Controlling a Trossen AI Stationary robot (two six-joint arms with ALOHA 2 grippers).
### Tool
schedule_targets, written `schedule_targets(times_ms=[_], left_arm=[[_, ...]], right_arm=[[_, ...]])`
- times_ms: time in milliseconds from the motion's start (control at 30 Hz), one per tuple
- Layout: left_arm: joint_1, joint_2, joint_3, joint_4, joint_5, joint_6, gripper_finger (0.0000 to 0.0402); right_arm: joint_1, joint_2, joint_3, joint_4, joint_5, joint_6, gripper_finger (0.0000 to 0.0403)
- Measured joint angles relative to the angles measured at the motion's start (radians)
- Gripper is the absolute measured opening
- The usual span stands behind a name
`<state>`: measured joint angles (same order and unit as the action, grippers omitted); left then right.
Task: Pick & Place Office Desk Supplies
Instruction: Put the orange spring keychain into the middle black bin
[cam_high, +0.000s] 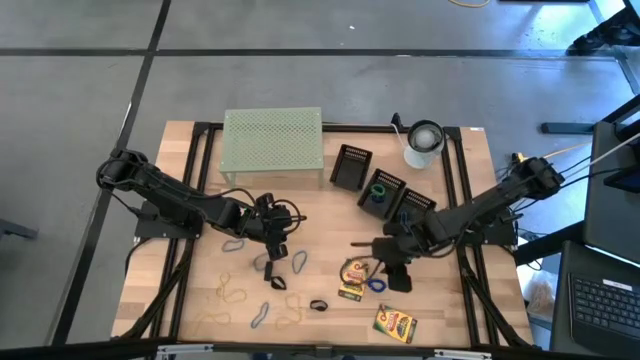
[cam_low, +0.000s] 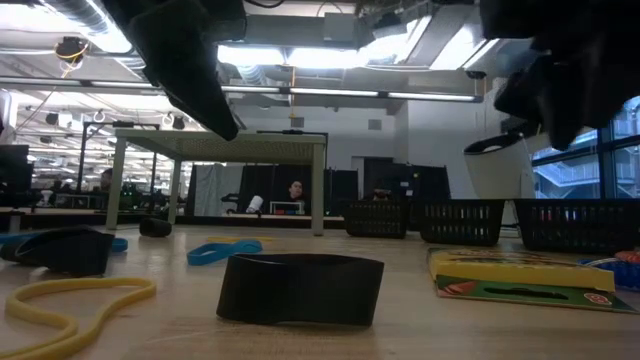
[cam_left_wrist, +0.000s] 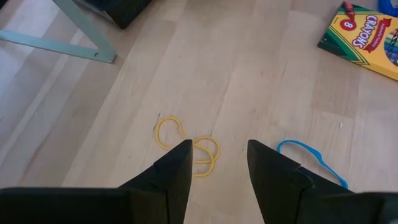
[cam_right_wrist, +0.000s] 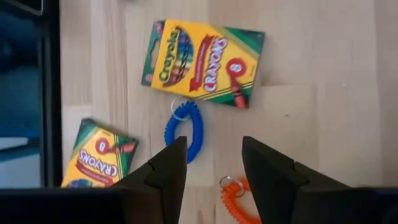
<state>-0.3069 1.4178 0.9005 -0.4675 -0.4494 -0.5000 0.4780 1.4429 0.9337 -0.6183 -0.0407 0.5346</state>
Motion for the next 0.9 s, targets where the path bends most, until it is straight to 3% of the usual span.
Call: schedule_targets(times_ms=[333, 900], left_arm=[[0.0, 0.0, 0.0, 0.0, -0.002, -0.004, 0.0148], [0.0, 0.0, 0.0, 0.002, -0.005, 0.05, 0.0148]], right_arm=[[0.09, 0.099, 0.0, -0.045, 0.0, 0.06, 0.0155], [0.099, 0.263, 0.0, -0.16, 0.034, 0.061, 0.0155]])
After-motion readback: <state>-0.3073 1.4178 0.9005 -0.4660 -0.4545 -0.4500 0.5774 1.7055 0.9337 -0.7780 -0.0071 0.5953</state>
